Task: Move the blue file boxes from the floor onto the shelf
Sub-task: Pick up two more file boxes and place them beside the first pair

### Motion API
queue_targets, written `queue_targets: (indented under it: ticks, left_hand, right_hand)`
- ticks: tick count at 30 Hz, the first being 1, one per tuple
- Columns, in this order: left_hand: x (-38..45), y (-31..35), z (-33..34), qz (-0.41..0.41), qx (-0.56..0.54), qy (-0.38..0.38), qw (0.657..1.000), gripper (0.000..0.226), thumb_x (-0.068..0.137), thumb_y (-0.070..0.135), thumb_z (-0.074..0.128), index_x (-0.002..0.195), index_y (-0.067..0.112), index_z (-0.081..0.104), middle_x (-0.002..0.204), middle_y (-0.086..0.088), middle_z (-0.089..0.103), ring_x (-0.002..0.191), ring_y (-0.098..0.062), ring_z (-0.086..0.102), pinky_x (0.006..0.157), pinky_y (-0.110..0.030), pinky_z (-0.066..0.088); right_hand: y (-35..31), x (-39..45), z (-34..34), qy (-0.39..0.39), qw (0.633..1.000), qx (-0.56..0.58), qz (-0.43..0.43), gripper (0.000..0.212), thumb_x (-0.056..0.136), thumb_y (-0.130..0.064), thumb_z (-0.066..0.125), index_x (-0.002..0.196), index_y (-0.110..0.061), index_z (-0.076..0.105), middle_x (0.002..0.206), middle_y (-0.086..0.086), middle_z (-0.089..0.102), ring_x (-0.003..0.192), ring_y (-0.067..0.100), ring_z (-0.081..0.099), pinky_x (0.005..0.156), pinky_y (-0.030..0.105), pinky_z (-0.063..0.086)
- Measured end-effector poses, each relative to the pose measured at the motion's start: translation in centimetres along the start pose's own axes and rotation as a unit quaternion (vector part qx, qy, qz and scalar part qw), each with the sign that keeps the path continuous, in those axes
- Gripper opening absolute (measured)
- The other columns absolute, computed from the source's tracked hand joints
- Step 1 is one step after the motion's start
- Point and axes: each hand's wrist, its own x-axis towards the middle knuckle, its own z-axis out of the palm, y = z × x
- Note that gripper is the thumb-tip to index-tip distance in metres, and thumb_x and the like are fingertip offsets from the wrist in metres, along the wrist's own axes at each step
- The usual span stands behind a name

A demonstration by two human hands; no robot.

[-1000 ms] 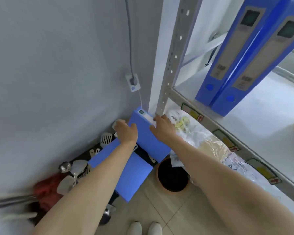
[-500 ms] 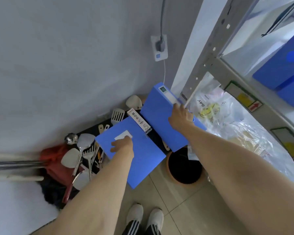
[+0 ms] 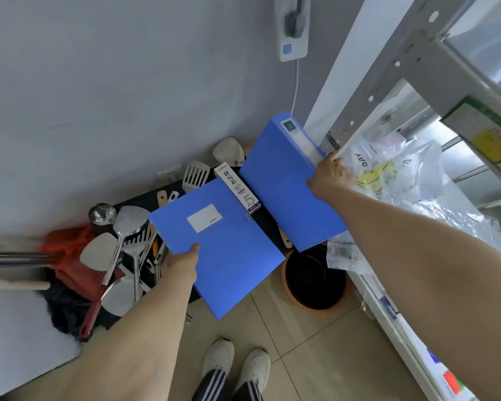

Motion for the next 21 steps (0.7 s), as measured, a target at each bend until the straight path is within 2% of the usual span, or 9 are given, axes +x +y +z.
queue_targets:
  ticks: [2, 5, 8, 11, 14, 17, 21]
  left_hand:
    - [-0.9, 0.3, -0.2, 0.006, -0.003, -0.007, 1.0, 0.046, 0.091, 0.029, 0.065, 0.133, 0.013, 0.055, 0.133, -0.002, 0.058, 0.122, -0.034, 0.058, 0.095, -0.048, 0.047]
    - [-1.8, 0.5, -0.4, 0.014, -0.021, -0.016, 1.0, 0.049, 0.087, 0.016, 0.071, 0.134, 0.008, 0.056, 0.141, -0.011, 0.056, 0.127, -0.034, 0.055, 0.102, -0.048, 0.045]
    - [-1.8, 0.6, -0.4, 0.013, -0.013, -0.028, 0.999, 0.057, 0.071, 0.029, 0.083, 0.121, 0.011, 0.063, 0.126, -0.009, 0.066, 0.108, -0.033, 0.066, 0.092, -0.049, 0.053]
    - [-2.6, 1.5, -0.1, 0.033, 0.006, -0.026, 0.999, 0.066, 0.057, 0.045, 0.083, 0.106, 0.006, 0.062, 0.102, -0.006, 0.068, 0.084, -0.029, 0.067, 0.082, -0.044, 0.058]
    - [-7.0, 3.9, 0.1, 0.079, 0.009, -0.027, 0.996, 0.047, 0.073, 0.032, 0.077, 0.108, 0.005, 0.062, 0.094, -0.011, 0.067, 0.07, -0.027, 0.062, 0.069, -0.036, 0.056]
    - [-9.7, 5.5, -0.6, 0.116, 0.031, -0.009, 0.993, 0.038, 0.08, 0.026, 0.071, 0.111, 0.007, 0.061, 0.089, -0.008, 0.066, 0.069, -0.026, 0.061, 0.078, -0.038, 0.056]
    - [-13.8, 8.1, -2.3, 0.196, 0.087, 0.034, 0.976, 0.047, 0.08, 0.031, 0.068, 0.118, 0.006, 0.058, 0.11, -0.009, 0.067, 0.085, -0.031, 0.066, 0.074, -0.037, 0.056]
  right_hand:
    - [-0.1, -0.2, 0.1, 0.011, 1.0, -0.002, -0.006, 0.076, 0.09, -0.034, 0.068, 0.146, -0.002, 0.027, 0.137, 0.015, 0.046, 0.122, 0.038, 0.054, 0.091, 0.047, 0.049]
    - [-0.5, -0.9, -0.3, 0.005, 0.999, -0.026, -0.021, 0.076, 0.087, -0.037, 0.071, 0.145, -0.008, 0.03, 0.137, 0.015, 0.045, 0.121, 0.038, 0.053, 0.087, 0.044, 0.046]
    - [-1.4, -2.0, -0.7, -0.013, 0.999, -0.03, -0.035, 0.072, 0.086, -0.039, 0.072, 0.142, -0.012, 0.035, 0.137, 0.016, 0.042, 0.122, 0.038, 0.051, 0.086, 0.045, 0.045]
    - [-2.8, -3.2, -1.1, -0.022, 0.999, -0.01, -0.039, 0.071, 0.084, -0.039, 0.075, 0.139, -0.013, 0.038, 0.133, 0.016, 0.043, 0.121, 0.037, 0.051, 0.089, 0.048, 0.047]
    - [-4.0, -4.9, -2.0, -0.005, 0.999, -0.011, -0.033, 0.069, 0.082, -0.037, 0.077, 0.135, -0.014, 0.04, 0.127, 0.014, 0.046, 0.115, 0.035, 0.054, 0.081, 0.044, 0.046]
    - [-4.6, -6.9, -3.5, 0.025, 0.999, -0.024, -0.036, 0.066, 0.081, -0.037, 0.078, 0.132, -0.014, 0.043, 0.124, 0.013, 0.048, 0.11, 0.033, 0.056, 0.069, 0.039, 0.039]
    - [-4.6, -9.7, -6.5, 0.049, 0.998, -0.008, -0.044, 0.07, 0.081, -0.047, 0.076, 0.132, -0.013, 0.043, 0.125, 0.012, 0.049, 0.106, 0.032, 0.06, 0.068, 0.037, 0.039]
